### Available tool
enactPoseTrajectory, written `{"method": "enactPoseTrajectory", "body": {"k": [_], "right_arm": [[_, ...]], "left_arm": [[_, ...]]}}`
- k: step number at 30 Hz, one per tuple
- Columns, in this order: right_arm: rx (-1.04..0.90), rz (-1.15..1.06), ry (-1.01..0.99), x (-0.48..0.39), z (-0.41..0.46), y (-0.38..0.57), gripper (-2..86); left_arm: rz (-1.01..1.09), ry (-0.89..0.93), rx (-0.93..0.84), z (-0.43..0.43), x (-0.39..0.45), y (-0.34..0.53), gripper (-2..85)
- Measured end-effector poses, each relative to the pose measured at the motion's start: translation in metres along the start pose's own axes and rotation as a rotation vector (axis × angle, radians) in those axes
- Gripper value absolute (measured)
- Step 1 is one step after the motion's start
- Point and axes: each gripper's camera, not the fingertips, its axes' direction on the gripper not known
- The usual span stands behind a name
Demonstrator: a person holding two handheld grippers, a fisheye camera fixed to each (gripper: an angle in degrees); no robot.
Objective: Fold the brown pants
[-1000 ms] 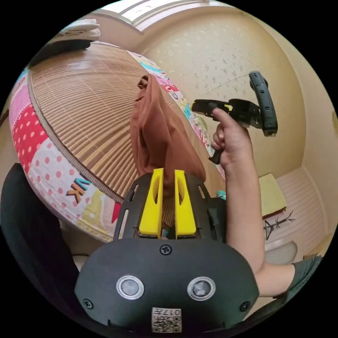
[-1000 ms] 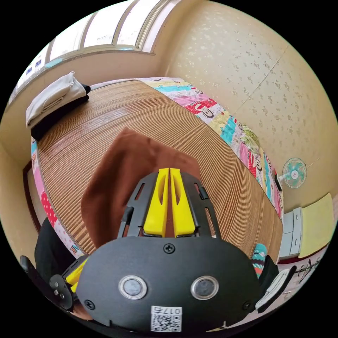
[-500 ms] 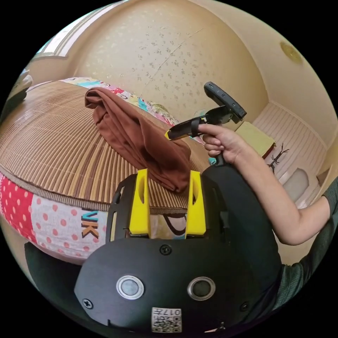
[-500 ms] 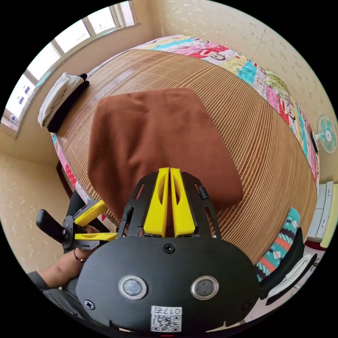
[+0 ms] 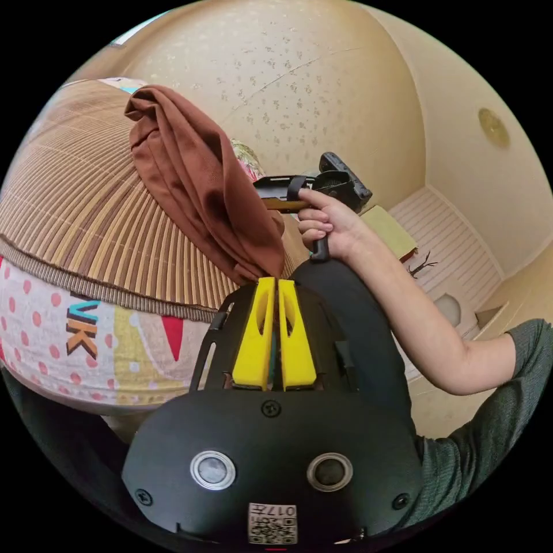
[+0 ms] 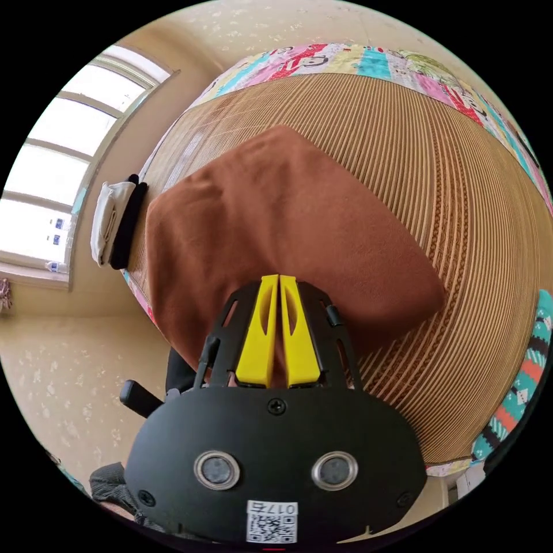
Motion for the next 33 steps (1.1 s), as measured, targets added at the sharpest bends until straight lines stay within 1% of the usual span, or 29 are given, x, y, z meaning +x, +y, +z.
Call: {"method": "enactPoseTrajectory", "body": {"k": [2,4,5,6,7,9,10,11,12,14,16,18,20,23,25,28,29,30,31,32,33], "right_arm": [[0.005,0.057,-0.115,0.021,-0.013,-0.004,0.3],[0.001,0.075,-0.238,0.036,-0.027,-0.009,0.3],[-0.001,0.072,-0.246,0.037,-0.03,-0.011,0.3],[-0.007,0.064,-0.234,0.035,-0.036,-0.014,0.3],[-0.018,0.059,-0.192,0.031,-0.04,-0.018,0.3],[-0.042,0.051,-0.128,0.025,-0.045,-0.024,0.2],[-0.042,0.043,-0.107,0.022,-0.05,-0.027,0.2],[-0.039,0.041,-0.101,0.021,-0.053,-0.028,0.2],[-0.029,0.038,-0.093,0.02,-0.06,-0.03,0.2],[-0.025,0.035,-0.087,0.02,-0.069,-0.032,0.2],[-0.02,0.035,-0.088,0.021,-0.08,-0.035,0.2],[-0.02,0.038,-0.093,0.022,-0.087,-0.039,0.2],[-0.022,0.044,-0.105,0.025,-0.094,-0.042,0.3],[-0.026,0.058,-0.133,0.032,-0.104,-0.047,0.3],[-0.032,0.065,-0.152,0.036,-0.11,-0.052,0.4],[-0.036,0.078,-0.177,0.041,-0.115,-0.057,0.3],[-0.036,0.08,-0.181,0.042,-0.116,-0.058,0.3],[-0.037,0.084,-0.187,0.044,-0.118,-0.059,0.3],[-0.036,0.085,-0.189,0.044,-0.12,-0.06,0.3],[-0.035,0.084,-0.188,0.044,-0.121,-0.061,0.3],[-0.03,0.078,-0.181,0.042,-0.123,-0.062,0.3]], "left_arm": [[-0.018,0.029,0.018,-0.021,0.003,-0.005,-0.6],[0.097,-0.062,0.041,-0.046,0.031,-0.014,-0.8],[0.18,-0.152,0.019,-0.054,0.047,-0.021,-0.8],[0.246,-0.222,-0.051,-0.05,0.054,-0.028,-0.7],[0.267,-0.242,-0.105,-0.044,0.053,-0.03,-0.7],[0.256,-0.274,-0.333,-0.022,0.031,-0.036,-0.5],[0.248,-0.255,-0.349,-0.024,0.026,-0.037,-0.5],[0.24,-0.154,-0.382,-0.031,0.015,-0.042,-0.4],[0.201,0.034,-0.472,-0.03,0.0,-0.048,-0.2],[0.126,0.247,-0.54,-0.03,-0.024,-0.057,0.1],[0.032,0.247,-0.391,-0.05,-0.049,-0.061,1.5],[-0.031,0.193,-0.154,-0.083,-0.065,-0.06,8.5],[-0.003,0.135,-0.077,-0.095,-0.06,-0.064,11.1],[0.079,0.003,-0.049,-0.093,-0.04,-0.073,12.0],[0.056,-0.018,-0.022,-0.084,-0.036,-0.075,12.9],[0.001,0.068,0.042,-0.068,-0.034,-0.071,11.9],[-0.026,0.064,0.063,-0.064,-0.034,-0.069,9.3],[-0.011,0.076,0.074,-0.063,-0.032,-0.068,5.2],[0.0,0.103,0.069,-0.064,-0.032,-0.069,4.6],[0.015,0.165,0.05,-0.069,-0.029,-0.075,3.3],[0.106,0.251,0.045,-0.078,-0.017,-0.082,1.3]]}}
